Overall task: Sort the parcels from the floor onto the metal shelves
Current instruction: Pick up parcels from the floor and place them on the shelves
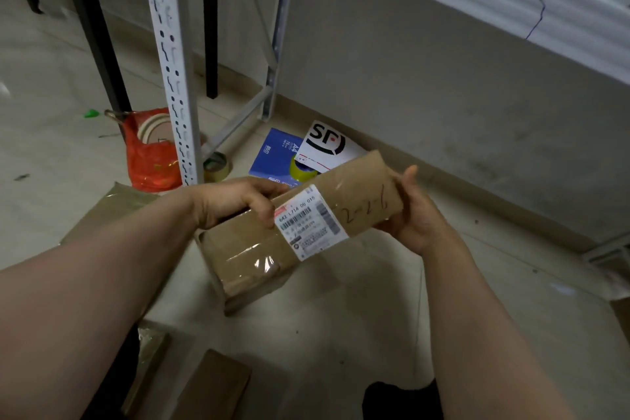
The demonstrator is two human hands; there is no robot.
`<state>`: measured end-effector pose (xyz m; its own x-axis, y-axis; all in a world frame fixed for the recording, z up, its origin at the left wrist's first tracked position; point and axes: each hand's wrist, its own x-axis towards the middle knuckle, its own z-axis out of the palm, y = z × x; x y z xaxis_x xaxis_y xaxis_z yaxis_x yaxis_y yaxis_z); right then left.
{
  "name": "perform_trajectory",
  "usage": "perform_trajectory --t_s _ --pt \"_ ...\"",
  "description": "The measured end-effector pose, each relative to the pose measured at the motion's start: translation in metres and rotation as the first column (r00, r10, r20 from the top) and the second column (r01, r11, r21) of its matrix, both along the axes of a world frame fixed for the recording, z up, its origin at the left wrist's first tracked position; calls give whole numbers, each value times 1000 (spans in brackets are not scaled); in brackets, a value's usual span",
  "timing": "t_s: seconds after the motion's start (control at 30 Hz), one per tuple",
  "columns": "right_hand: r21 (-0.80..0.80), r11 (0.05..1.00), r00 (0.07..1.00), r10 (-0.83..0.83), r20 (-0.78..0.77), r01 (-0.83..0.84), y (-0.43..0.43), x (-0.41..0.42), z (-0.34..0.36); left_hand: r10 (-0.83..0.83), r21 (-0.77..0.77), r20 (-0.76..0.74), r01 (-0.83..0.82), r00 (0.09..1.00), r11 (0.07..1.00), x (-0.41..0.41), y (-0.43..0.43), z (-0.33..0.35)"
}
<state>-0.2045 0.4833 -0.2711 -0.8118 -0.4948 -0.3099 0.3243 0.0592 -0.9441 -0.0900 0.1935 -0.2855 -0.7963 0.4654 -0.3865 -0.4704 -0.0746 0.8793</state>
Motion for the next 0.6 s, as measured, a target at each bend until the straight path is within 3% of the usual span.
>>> perform_trajectory --t_s 0.1,0.2,0.23,0.3,0.4,0.6 --pt "125 987 994 107 -31 -102 2 -4 1 44 -187 -77 -58 996 981 -1 3 2" --pt "151 988 1000 -22 -11 23 7 -7 -10 342 -464 -214 -404 915 788 -6 3 -3" --pt "126 989 996 -85 21 81 9 -7 -14 458 -460 -249 -520 854 720 -7 2 -8" --pt "58 980 975 -195 104 190 14 -7 -23 594 -343 -158 -608 789 716 -11 -2 -20" --pt "15 966 946 -256 198 258 16 -6 -33 587 -226 40 -565 809 794 -8 -1 -26" --pt "186 934 879 -352 320 306 11 -13 -39 702 -271 107 -659 704 702 -19 11 -24"
